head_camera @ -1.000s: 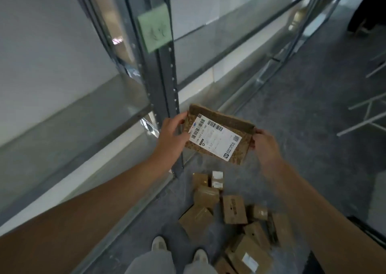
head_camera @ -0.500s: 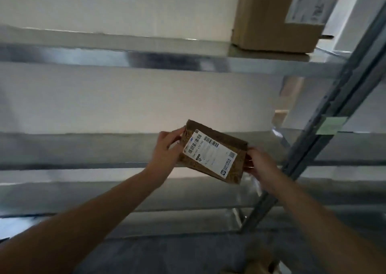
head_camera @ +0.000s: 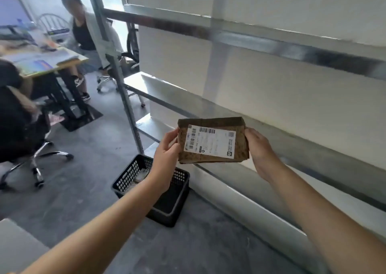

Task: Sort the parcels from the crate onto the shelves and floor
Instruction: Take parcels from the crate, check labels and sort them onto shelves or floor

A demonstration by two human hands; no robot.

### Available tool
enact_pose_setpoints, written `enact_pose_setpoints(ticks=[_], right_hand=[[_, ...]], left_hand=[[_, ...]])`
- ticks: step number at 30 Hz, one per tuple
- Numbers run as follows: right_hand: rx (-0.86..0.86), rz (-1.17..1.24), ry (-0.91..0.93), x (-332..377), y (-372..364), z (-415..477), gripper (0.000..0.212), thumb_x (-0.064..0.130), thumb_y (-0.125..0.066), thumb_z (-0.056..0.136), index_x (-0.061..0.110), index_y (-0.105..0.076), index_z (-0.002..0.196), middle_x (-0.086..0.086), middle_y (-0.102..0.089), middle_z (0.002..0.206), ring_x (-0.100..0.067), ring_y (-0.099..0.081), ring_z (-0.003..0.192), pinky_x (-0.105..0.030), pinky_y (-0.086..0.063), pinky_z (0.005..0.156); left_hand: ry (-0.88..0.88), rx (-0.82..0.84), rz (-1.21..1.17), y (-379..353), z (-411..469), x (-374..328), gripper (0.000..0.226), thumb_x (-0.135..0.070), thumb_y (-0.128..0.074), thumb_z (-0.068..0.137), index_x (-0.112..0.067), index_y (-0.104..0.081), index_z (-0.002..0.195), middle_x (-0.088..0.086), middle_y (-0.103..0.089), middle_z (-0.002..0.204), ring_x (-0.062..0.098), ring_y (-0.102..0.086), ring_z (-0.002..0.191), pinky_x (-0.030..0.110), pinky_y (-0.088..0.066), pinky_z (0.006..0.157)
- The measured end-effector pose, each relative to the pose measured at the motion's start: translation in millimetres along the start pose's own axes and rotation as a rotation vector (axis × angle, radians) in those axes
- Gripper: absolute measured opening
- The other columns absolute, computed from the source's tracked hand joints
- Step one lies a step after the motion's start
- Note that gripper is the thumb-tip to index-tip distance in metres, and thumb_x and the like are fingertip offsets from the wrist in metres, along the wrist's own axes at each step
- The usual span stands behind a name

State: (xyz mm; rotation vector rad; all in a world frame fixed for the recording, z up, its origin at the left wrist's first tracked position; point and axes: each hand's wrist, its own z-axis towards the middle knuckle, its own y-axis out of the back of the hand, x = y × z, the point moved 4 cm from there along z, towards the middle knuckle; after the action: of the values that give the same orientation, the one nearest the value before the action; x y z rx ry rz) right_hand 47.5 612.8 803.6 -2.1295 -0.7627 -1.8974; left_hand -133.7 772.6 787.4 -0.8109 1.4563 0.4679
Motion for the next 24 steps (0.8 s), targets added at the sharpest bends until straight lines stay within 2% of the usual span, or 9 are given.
enact_pose_setpoints(ticks=[3, 5, 7, 10, 12, 15, 18, 21, 24], right_hand=[[0.129, -0.065, 0.022, 9.8, -61.7, 6.3, 0.033, 0.025, -0.039, 0.102, 0.011, -0.069, 0.095, 0.002, -0.071, 0.081, -0.008, -0.065, 0.067, -0.014, -0.046, 0.049], [0.183, -0.084, 0.044, 13.7, -100.3, 16.0, 0.033, 0.024, -0.039, 0.103, 0.012, -0.068, 0.093, 0.003, -0.070, 0.079, -0.007, -0.065, 0.067, -0.012, -0.046, 0.047], [0.248, -0.079, 0.067, 17.0, -141.3, 28.5, 0.030, 0.027, -0.039, 0.103, 0.018, -0.068, 0.099, -0.003, -0.070, 0.096, -0.010, -0.067, 0.080, -0.015, -0.050, 0.053], [0.360, -0.084, 0.062, 14.0, -197.3, 53.1, 0.025, 0.037, -0.038, 0.102, 0.034, -0.064, 0.103, -0.011, -0.054, 0.129, -0.019, -0.063, 0.105, -0.023, -0.054, 0.064], [0.405, -0.085, 0.053, 8.9, -229.1, 70.1, 0.024, 0.036, -0.037, 0.104, 0.040, -0.060, 0.105, -0.006, -0.046, 0.132, -0.020, -0.059, 0.110, -0.029, -0.057, 0.069], [0.441, -0.054, 0.026, 1.6, -273.8, 102.5, 0.025, 0.032, -0.038, 0.104, 0.043, -0.060, 0.106, -0.007, -0.041, 0.130, -0.021, -0.057, 0.113, -0.047, -0.056, 0.090], [0.528, -0.100, -0.025, -12.8, -314.8, 144.9, 0.031, 0.035, -0.039, 0.101, 0.050, -0.065, 0.097, -0.009, -0.049, 0.128, -0.025, -0.061, 0.108, -0.049, -0.058, 0.086], [0.604, -0.173, -0.091, -33.8, -342.2, 195.7, 0.029, 0.042, -0.040, 0.095, 0.060, -0.063, 0.097, -0.009, -0.057, 0.124, -0.024, -0.065, 0.103, -0.047, -0.060, 0.082], [0.698, -0.240, -0.213, -57.3, -361.3, 246.0, 0.027, 0.044, -0.040, 0.095, 0.055, -0.061, 0.108, -0.007, -0.056, 0.126, -0.026, -0.064, 0.104, -0.047, -0.060, 0.077]], left_hand=[[-0.001, -0.093, -0.022, 59.6, 3.0, -2.6, 0.041, 0.001, -0.049, 0.090, -0.028, -0.064, 0.115, -0.001, -0.072, 0.113, 0.019, -0.068, 0.107, 0.039, -0.057, 0.086], [0.008, -0.171, -0.041, 94.5, 5.4, -1.1, 0.040, 0.001, -0.048, 0.091, -0.025, -0.062, 0.116, 0.000, -0.070, 0.116, 0.019, -0.067, 0.110, 0.037, -0.058, 0.083], [0.018, -0.252, -0.076, 121.8, 6.2, 0.4, 0.039, 0.004, -0.045, 0.092, -0.018, -0.058, 0.122, 0.001, -0.067, 0.117, 0.015, -0.067, 0.106, 0.027, -0.057, 0.075], [0.021, -0.353, -0.114, 152.8, 12.0, 2.4, 0.039, 0.007, -0.041, 0.094, -0.009, -0.054, 0.127, 0.006, -0.063, 0.123, 0.017, -0.065, 0.109, 0.022, -0.057, 0.071], [0.023, -0.422, -0.111, 170.9, 22.7, 5.3, 0.038, 0.009, -0.040, 0.093, -0.008, -0.054, 0.124, 0.007, -0.062, 0.125, 0.020, -0.062, 0.114, 0.021, -0.056, 0.069], [0.046, -0.530, -0.110, 191.6, 48.2, 13.6, 0.037, 0.011, -0.038, 0.092, -0.010, -0.054, 0.119, 0.006, -0.062, 0.125, 0.020, -0.062, 0.115, 0.022, -0.057, 0.066], [0.096, -0.628, -0.085, 204.7, 85.1, 31.5, 0.036, 0.011, -0.038, 0.092, -0.015, -0.053, 0.112, 0.004, -0.062, 0.123, 0.018, -0.063, 0.112, 0.024, -0.057, 0.066], [0.191, -0.716, -0.055, 212.3, 129.9, 55.5, 0.035, 0.011, -0.040, 0.092, -0.016, -0.050, 0.113, 0.005, -0.061, 0.122, 0.018, -0.064, 0.108, 0.035, -0.058, 0.077], [0.308, -0.754, -0.036, 213.2, 173.4, 79.8, 0.035, 0.011, -0.043, 0.092, -0.012, -0.051, 0.117, 0.003, -0.064, 0.116, 0.019, -0.064, 0.102, 0.049, -0.051, 0.093]])
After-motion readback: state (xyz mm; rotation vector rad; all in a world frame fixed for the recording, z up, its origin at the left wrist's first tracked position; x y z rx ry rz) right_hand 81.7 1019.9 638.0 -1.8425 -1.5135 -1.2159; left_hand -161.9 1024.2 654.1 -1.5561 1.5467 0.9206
